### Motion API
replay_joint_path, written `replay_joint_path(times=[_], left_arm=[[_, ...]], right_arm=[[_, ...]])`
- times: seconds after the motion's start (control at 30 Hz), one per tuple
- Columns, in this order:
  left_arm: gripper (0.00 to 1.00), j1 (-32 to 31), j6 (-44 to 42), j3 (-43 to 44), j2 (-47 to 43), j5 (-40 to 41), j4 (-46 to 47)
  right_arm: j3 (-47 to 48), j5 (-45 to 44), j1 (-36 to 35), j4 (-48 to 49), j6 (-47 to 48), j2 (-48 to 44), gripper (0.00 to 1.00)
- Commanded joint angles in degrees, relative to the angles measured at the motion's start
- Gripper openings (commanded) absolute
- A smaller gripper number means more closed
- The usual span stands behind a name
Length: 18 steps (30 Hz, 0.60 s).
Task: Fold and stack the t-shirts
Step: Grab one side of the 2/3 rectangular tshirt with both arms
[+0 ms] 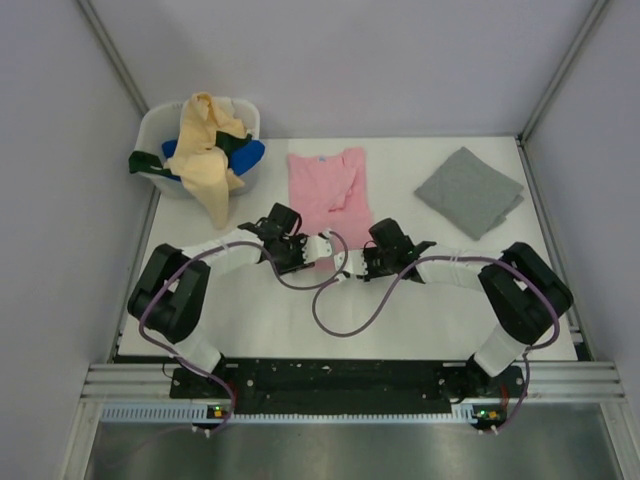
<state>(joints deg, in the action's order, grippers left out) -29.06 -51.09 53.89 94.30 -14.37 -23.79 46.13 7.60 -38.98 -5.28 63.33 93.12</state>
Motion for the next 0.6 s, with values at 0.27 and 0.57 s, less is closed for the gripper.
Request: replay_joint_path(times=[0.27, 0.57], left_arm=[[0.0, -2.2, 3.6, 0.8, -2.1, -2.6, -1.1], [0.0, -2.2, 7.3, 3.7, -11.6, -10.5, -17.9]], right_arm=[[1.7, -5.1, -0.8, -1.4, -8.8, -0.8, 0.0], [-2.7, -7.0, -11.7, -15.0, -14.1, -17.9, 0.0]])
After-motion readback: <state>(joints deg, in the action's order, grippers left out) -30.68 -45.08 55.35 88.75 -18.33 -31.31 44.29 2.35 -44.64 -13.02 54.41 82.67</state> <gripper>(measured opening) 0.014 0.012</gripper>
